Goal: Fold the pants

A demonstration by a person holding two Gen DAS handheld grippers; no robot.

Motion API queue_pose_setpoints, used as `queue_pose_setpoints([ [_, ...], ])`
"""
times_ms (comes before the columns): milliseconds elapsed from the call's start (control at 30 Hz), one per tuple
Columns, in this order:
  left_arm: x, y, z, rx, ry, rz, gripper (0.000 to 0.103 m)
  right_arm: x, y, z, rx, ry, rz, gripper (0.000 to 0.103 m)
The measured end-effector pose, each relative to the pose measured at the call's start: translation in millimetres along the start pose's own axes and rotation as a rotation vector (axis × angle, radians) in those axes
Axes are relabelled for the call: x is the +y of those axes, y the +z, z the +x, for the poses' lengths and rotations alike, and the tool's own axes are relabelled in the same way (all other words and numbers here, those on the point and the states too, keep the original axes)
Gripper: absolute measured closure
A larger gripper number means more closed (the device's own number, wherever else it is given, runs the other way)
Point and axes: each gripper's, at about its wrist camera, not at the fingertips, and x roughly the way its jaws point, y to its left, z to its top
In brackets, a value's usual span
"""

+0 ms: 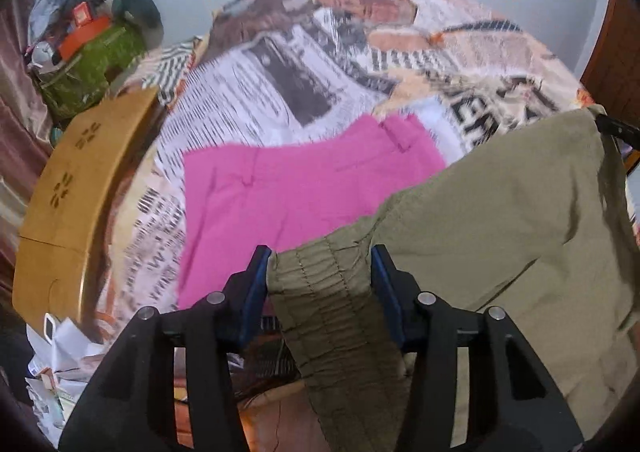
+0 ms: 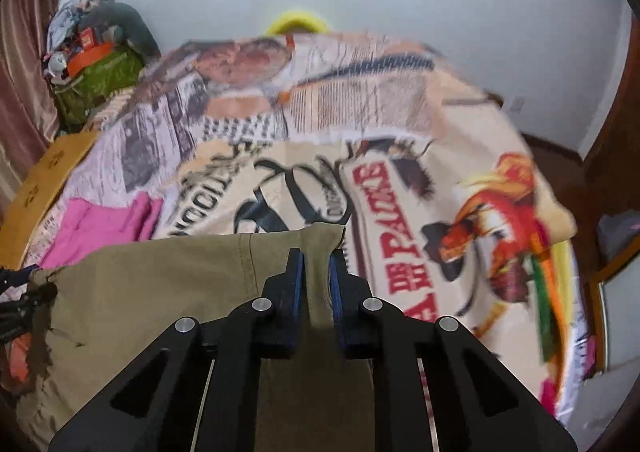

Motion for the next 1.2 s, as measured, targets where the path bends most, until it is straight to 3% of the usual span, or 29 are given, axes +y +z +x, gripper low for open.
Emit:
queue_pose_setpoints([
  [267,-17.8,9.4,-72.4,-0.160,0.012,0.051,0.053,-4.2,21.3,-83.6,-0.149,-0.004,0.047,0.092],
  [467,-24.0,8.1,-121.1,-0.238,-0.012,0.074,0.053,-11.4,8.3,-141.8,-0.238,0.017,0.110,0.092],
  [633,-26.8,-7.4,-144.3,-0.249,-0.015,0.090,0.053,-9.7,-18.6,-175.5,-0.260,0.039,0.120,0.092],
  [900,-30.4,-60.5,-171.2,-0.249,0.016,0.093,0.053,0.6,-70.0,-214.7,-0.263,0.088,0.128,0.092],
  [1200,-33.9,-115.9,-193.2,-0.205,0.022,0.149,0.053,3.6,-129.9,-233.8,-0.178,0.137,0.171,0.092],
])
